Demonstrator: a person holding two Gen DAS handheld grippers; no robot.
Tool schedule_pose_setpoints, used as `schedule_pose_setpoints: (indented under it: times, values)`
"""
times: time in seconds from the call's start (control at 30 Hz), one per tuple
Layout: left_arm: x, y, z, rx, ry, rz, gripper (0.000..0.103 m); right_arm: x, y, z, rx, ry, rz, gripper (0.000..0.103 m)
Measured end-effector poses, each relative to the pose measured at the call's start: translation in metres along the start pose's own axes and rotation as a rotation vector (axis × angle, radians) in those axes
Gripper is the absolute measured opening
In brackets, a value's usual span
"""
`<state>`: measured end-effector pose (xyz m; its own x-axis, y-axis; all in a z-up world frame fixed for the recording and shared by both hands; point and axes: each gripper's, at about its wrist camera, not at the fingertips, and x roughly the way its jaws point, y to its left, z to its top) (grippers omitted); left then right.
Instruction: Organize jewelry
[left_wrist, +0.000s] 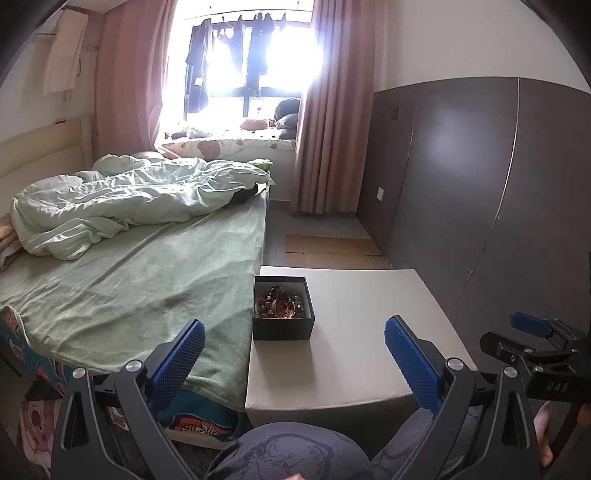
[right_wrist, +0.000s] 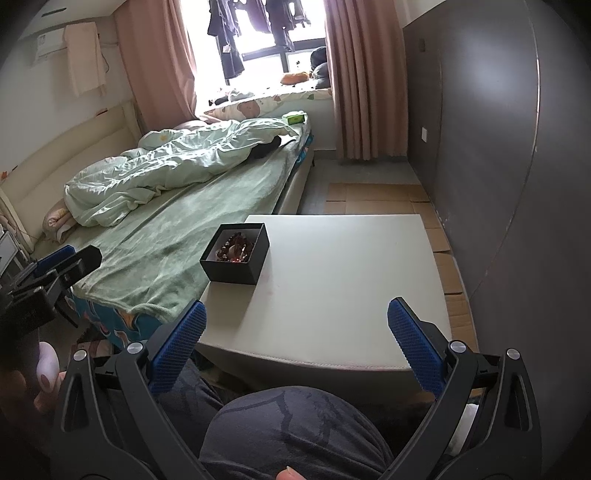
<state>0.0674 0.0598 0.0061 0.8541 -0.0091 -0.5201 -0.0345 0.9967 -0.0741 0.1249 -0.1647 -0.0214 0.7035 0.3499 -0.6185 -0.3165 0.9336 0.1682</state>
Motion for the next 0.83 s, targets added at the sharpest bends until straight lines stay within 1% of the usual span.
schedule_pose_setpoints:
  times: [0.23, 0.43, 0.53, 0.63, 0.83]
  values:
    - [-0.0042, 0.0005, 0.0000, 0.000, -0.012, 0.007, 0.095, 0.0009, 0.0028, -0.0010, -0.013, 0.001, 0.000, 0.098]
    - [-0.0076, 0.0027, 0.0003, -0.016, -0.010, -0.006, 0.095, 0.0006, 0.0043, -0.0025, -0.014, 0.001, -0.005, 0.098]
    - [-0.0089, 0.0016, 0.0009, -0.008, -0.012, -0.003, 0.095, 0.0009, 0.0044, -0.0029, -0.012, 0.002, -0.005, 0.098]
    - [-0.0081, -0.0016, 0.0009, 0.007, 0.004, -0.010, 0.095, 0.0008, 0.0039, -0.0028, -0.012, 0.001, -0.005, 0.098]
    - [-0.0093, -0.0050, 0.0002, 0.012, 0.000, -0.003, 0.095, 0.0008, 0.0042, -0.0035, -0.014, 0.002, -0.006, 0.098]
